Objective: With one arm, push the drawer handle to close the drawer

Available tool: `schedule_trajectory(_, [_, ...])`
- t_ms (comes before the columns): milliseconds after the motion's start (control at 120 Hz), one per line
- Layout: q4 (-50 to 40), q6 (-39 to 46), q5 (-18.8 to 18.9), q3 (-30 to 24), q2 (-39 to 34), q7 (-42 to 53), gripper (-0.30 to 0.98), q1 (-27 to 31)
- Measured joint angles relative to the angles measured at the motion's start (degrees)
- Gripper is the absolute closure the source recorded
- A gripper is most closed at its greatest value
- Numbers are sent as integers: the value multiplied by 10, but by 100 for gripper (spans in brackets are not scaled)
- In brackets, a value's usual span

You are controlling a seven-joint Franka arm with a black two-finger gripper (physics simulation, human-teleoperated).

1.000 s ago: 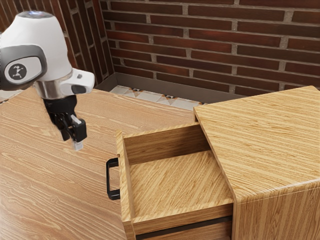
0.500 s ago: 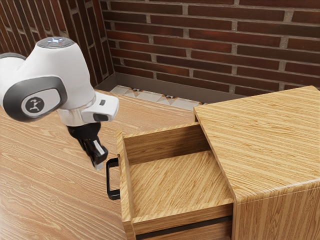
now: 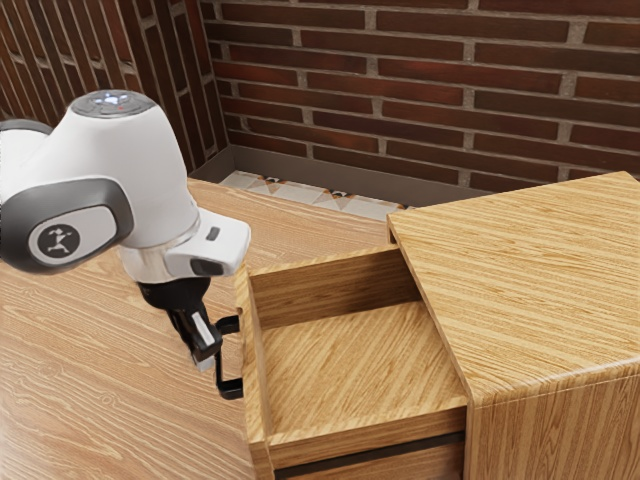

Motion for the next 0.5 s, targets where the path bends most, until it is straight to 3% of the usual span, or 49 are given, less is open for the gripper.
schedule_trajectory(500, [128,14,-4,-66,132,6,74,0])
